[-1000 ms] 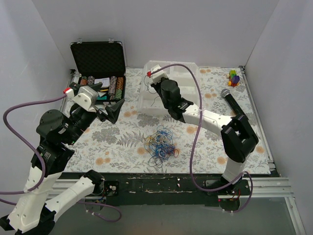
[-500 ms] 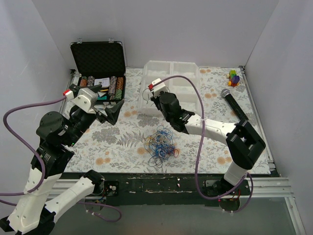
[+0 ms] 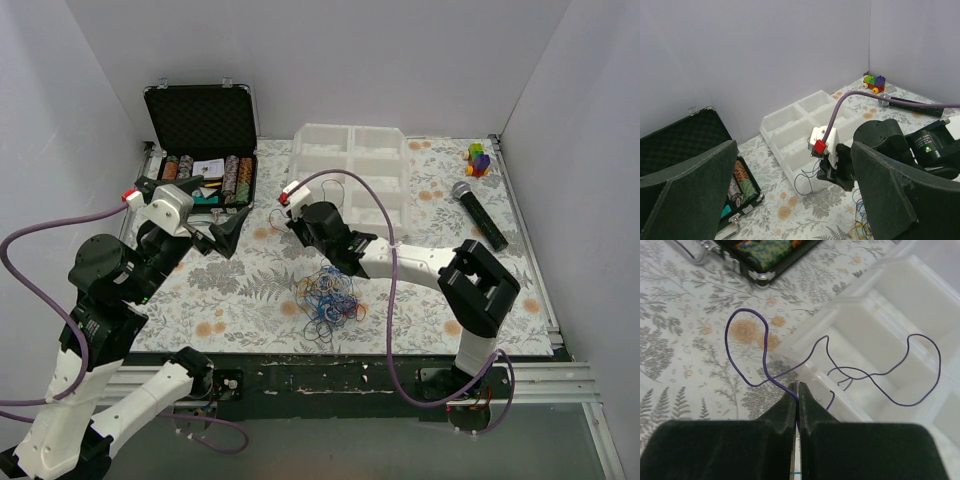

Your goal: Untangle the cables

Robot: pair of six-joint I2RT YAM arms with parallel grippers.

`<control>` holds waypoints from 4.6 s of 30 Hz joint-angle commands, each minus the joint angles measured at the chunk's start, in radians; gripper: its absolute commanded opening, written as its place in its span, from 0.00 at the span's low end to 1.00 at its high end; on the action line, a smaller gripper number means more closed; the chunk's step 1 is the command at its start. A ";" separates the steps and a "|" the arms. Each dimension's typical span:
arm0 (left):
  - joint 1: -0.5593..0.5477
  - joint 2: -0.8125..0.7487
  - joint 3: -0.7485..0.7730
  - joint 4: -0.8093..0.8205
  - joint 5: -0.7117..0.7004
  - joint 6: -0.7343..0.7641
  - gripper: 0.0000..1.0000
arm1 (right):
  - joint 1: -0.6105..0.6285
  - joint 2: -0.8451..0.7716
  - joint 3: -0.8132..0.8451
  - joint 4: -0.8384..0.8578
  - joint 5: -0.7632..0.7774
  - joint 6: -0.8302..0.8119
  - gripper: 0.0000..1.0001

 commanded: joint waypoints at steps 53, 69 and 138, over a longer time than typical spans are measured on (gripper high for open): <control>0.001 0.007 -0.018 -0.008 0.001 0.033 0.98 | -0.235 0.124 0.106 -0.073 -0.047 0.273 0.67; 0.002 0.016 -0.035 0.019 -0.006 0.019 0.98 | -0.120 0.148 0.323 -0.088 -0.119 0.183 0.71; 0.001 0.024 -0.027 0.095 -0.108 0.005 0.98 | -0.257 0.321 0.534 -0.579 -0.144 0.569 0.29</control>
